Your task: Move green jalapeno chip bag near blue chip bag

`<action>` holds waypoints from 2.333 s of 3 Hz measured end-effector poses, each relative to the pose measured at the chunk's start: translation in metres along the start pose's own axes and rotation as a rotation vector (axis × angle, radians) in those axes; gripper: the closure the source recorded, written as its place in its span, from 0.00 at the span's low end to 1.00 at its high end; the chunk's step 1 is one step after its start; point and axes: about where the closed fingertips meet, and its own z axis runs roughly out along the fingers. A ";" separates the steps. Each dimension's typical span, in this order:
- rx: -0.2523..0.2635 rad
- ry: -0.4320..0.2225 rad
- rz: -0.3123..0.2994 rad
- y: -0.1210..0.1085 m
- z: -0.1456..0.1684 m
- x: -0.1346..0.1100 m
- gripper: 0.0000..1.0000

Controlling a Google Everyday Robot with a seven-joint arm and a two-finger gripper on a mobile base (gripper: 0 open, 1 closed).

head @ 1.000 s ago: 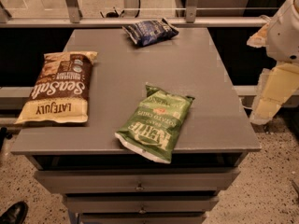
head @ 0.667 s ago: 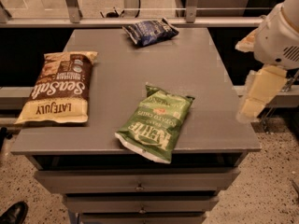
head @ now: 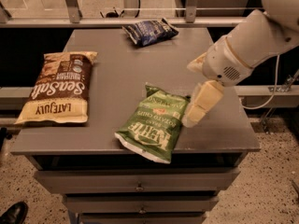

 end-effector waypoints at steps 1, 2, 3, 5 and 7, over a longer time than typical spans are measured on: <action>-0.070 -0.083 0.029 0.009 0.029 -0.022 0.00; -0.116 -0.111 0.069 0.016 0.058 -0.025 0.00; -0.149 -0.120 0.121 0.019 0.087 -0.021 0.26; -0.111 -0.146 0.140 0.000 0.076 -0.018 0.80; 0.089 -0.124 0.159 -0.050 -0.009 0.006 1.00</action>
Offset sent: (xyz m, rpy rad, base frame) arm -0.0015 0.0749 -0.0622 0.1920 0.1694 -0.0023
